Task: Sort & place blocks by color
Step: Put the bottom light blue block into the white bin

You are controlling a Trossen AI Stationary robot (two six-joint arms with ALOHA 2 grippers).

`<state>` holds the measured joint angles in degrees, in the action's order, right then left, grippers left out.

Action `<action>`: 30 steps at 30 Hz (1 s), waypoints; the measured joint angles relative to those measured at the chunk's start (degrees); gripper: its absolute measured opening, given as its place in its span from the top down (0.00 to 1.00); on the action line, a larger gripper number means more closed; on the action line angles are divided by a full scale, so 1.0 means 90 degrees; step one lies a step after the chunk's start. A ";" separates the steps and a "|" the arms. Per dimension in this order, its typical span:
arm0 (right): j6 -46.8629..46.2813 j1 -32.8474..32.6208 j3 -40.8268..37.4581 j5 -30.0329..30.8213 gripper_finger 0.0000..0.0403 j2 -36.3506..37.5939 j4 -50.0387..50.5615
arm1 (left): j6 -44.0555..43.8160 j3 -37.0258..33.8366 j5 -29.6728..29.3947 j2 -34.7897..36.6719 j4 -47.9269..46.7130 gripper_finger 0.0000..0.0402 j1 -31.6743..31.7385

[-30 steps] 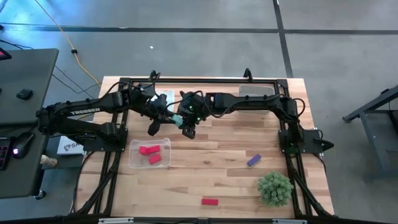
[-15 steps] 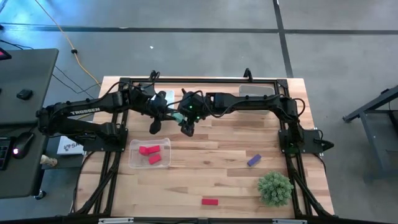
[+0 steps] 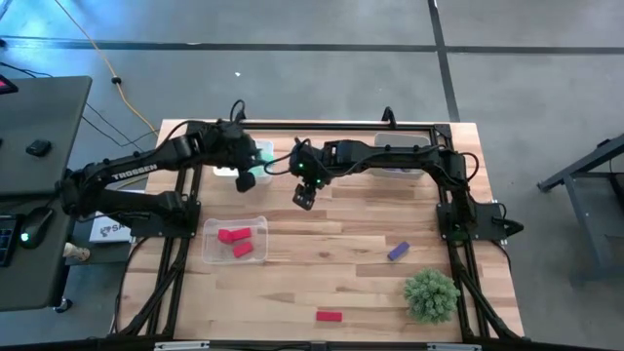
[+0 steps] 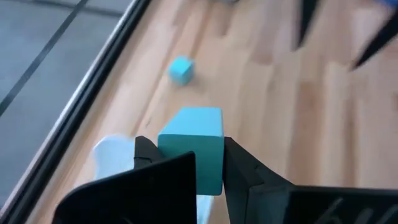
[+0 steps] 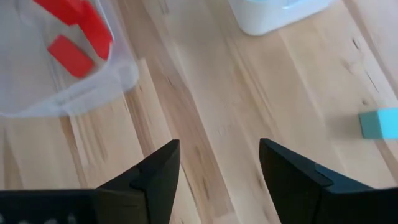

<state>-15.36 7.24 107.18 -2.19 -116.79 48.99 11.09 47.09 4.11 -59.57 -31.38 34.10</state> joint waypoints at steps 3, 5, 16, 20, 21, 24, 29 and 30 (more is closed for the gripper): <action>0.0124 0.0023 0.0000 0.0011 0.48 0.0000 0.0181 | -0.0094 0.0000 -0.0195 0.0000 -0.0250 1.00 0.0264; 0.0152 0.0046 0.0000 0.0016 0.48 0.0000 0.0252 | -0.0171 0.0000 -0.0245 -0.0005 -0.0384 1.00 0.0435; 0.0179 0.0290 0.0000 0.0004 0.48 0.0000 0.0299 | -0.0708 -0.0002 -0.0266 -0.0698 -0.0751 1.00 0.1174; 0.0290 0.0406 0.0000 0.0006 0.48 0.0000 0.0303 | -0.0731 -0.0002 -0.0267 -0.1102 -0.0736 1.00 0.1282; 0.0308 0.0429 0.0000 0.0004 0.48 0.0000 0.0323 | -0.0734 -0.0002 -0.0266 -0.1196 -0.0731 1.00 0.1301; 0.0310 0.0510 0.0000 0.0004 0.48 0.0000 0.0438 | -0.0775 -0.0002 -0.0266 -0.1506 -0.0733 1.00 0.1333; 0.0311 0.0635 0.0000 0.0004 0.48 0.0000 0.0714 | -0.0882 -0.0002 -0.0354 -0.1922 -0.0692 1.00 0.1354; 0.0326 0.0658 0.0000 0.0004 0.48 0.0000 0.0739 | -0.0880 0.0006 -0.0367 -0.1968 -0.0649 1.00 0.1354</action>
<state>-12.42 13.16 107.18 -2.15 -116.79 55.64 3.18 47.14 0.80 -77.29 -37.22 46.28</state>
